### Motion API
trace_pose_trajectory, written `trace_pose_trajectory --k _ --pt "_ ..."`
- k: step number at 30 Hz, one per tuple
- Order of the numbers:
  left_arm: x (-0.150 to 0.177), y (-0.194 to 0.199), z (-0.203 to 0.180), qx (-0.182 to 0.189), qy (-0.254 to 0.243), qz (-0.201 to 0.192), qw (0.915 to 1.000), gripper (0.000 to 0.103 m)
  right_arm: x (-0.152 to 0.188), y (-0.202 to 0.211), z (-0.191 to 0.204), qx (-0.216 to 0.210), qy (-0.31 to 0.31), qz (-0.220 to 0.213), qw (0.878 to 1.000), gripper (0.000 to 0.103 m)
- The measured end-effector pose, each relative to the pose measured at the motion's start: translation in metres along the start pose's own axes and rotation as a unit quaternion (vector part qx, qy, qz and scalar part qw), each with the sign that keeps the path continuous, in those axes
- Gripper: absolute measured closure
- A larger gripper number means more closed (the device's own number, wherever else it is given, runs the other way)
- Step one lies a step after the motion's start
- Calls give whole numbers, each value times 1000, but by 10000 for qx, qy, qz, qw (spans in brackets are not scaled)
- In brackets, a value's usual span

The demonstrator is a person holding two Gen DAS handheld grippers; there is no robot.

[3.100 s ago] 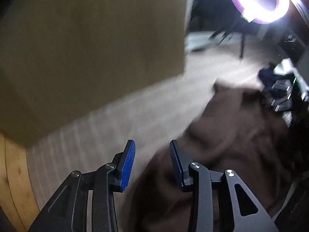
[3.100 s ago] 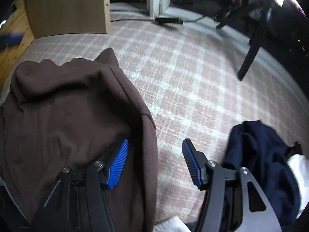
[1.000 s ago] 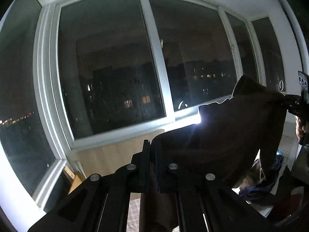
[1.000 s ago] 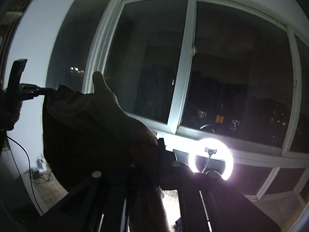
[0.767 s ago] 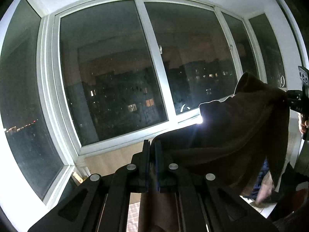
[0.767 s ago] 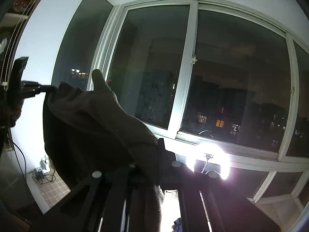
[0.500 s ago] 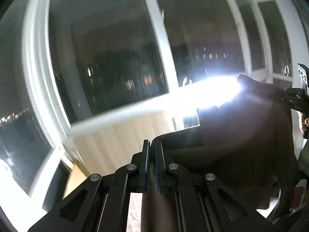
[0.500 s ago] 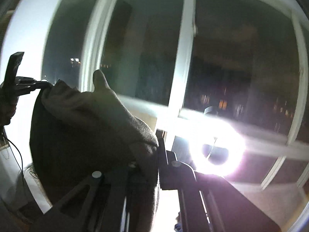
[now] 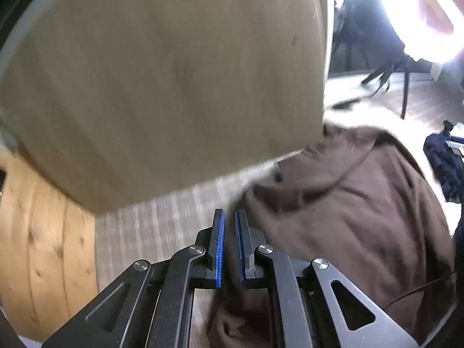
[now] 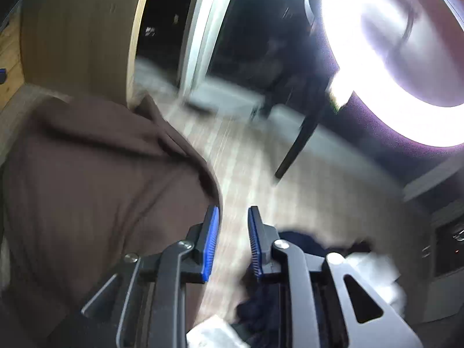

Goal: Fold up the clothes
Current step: 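Lay the brown fleece flat on the rug with both grippers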

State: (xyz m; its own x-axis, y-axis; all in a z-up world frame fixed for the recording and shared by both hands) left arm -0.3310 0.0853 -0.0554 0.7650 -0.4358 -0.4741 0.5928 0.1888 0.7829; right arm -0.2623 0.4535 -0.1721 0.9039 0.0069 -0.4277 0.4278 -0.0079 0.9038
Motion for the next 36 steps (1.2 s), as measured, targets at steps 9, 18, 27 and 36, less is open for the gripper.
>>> trace_pose_trajectory --k 9,18,27,36 --pt "192 -12 15 592 225 822 9946 74 162 -15 41 -1385 -774 810 9840 45" --pt "292 -3 -29 896 83 1398 9861 69 238 -22 93 -1491 -549 1472 9763 45" --pt "265 36 14 505 241 781 9954 100 205 53 73 -1174 -462 380 9913 102" --pt "254 43 129 -1298 537 596 9883 87 196 123 8 -442 -804 183 9956 65"
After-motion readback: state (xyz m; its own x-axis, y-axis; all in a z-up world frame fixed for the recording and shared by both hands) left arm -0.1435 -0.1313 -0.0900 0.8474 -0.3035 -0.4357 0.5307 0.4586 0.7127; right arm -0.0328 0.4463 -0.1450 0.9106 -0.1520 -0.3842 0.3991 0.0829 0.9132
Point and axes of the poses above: each gripper's, at about its wrist camera, not at the fingertips, and y roughly against the way its jaws point, z to its left, x to its underside, the point moved 9 cm from there along -y, roughly the way its jaws point, and after that the axes turned 15 degrees about -x, right-handed, at the moved point
